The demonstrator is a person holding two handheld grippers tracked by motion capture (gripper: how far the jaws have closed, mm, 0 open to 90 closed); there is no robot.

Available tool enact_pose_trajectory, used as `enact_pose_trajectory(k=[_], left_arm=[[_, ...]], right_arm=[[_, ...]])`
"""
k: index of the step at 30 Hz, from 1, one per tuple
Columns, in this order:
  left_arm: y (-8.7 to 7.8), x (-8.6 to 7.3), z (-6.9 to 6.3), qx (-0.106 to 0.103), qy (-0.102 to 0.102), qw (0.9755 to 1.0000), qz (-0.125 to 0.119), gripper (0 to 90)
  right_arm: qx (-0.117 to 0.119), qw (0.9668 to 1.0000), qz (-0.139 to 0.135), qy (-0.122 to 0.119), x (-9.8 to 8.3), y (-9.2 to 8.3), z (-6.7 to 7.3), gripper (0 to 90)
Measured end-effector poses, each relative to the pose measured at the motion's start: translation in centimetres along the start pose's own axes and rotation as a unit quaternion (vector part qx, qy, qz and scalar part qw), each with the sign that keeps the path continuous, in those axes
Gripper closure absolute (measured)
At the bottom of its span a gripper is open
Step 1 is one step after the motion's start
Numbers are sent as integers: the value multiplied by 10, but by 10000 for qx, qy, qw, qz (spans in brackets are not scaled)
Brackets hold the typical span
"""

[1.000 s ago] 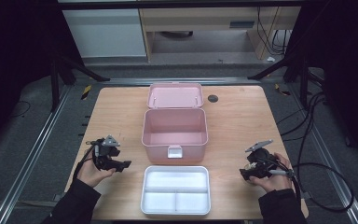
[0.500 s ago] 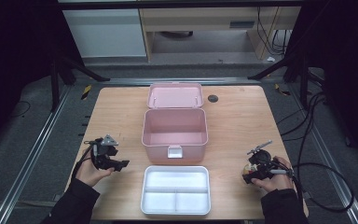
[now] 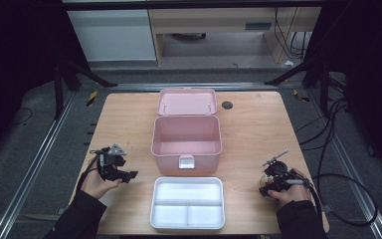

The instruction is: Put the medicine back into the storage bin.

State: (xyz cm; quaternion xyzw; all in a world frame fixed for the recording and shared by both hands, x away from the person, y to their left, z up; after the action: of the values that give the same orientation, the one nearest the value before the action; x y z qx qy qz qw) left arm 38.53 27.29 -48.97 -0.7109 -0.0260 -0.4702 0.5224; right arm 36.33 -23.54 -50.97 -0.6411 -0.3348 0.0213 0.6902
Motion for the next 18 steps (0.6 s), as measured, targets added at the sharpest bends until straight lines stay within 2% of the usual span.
enact_pose_trajectory(k=[6,11,18], left_arm=[[1,-1,0,5,5,10000,38,304],[1,0,0,33,45,9999,88,304],[2,1,-2,4,85,9999,109,303]], right_arm=[[45,10000,74,29,1,2,-1,202],[-22,10000,93,-8,2,0,-2,206],[41,9998,-153,-92,10,-14,-1,206]])
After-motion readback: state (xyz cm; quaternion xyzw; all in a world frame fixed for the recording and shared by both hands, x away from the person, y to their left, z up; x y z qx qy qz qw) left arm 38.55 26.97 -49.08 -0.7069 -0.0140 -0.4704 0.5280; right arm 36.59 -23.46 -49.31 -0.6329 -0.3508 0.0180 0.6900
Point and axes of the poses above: each handheld gripper's, and its own axes: y roughly forward along the jaws, x roughly out of its top, z roughly to its left, the point moved 3 cm from there along y, roughly forward along the jaws, and after that the axes turned 10 degrees about -z, right-handed, at the moved point
